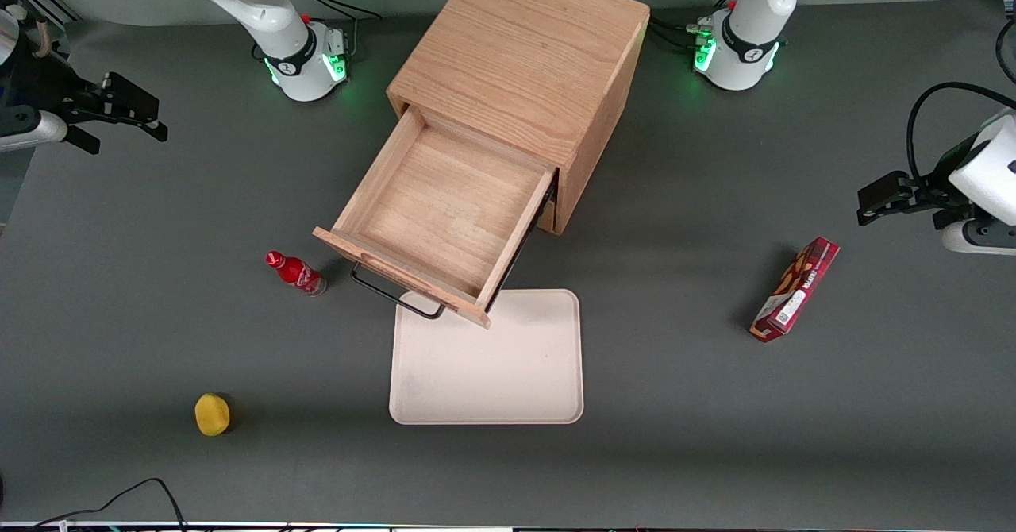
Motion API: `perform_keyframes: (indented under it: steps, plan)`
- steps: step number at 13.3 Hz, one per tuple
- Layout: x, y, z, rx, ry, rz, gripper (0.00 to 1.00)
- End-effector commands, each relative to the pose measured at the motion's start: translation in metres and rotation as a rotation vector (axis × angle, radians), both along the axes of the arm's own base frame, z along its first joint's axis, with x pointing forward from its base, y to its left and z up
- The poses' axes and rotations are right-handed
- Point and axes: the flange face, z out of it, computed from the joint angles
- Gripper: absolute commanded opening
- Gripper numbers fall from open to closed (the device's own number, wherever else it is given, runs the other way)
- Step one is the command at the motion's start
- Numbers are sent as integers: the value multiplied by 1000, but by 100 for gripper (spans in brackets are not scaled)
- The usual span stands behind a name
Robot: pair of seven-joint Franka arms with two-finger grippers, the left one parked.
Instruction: Open upper drawer
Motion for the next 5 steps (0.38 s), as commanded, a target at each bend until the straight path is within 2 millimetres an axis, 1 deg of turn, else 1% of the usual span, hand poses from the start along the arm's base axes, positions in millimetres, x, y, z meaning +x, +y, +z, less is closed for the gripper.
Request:
perform_keyframes:
  steps: [1, 5]
  plan:
    - [4, -14, -8, 37, 19, -64, 100]
    - [6, -17, -9, 27, 20, -66, 100]
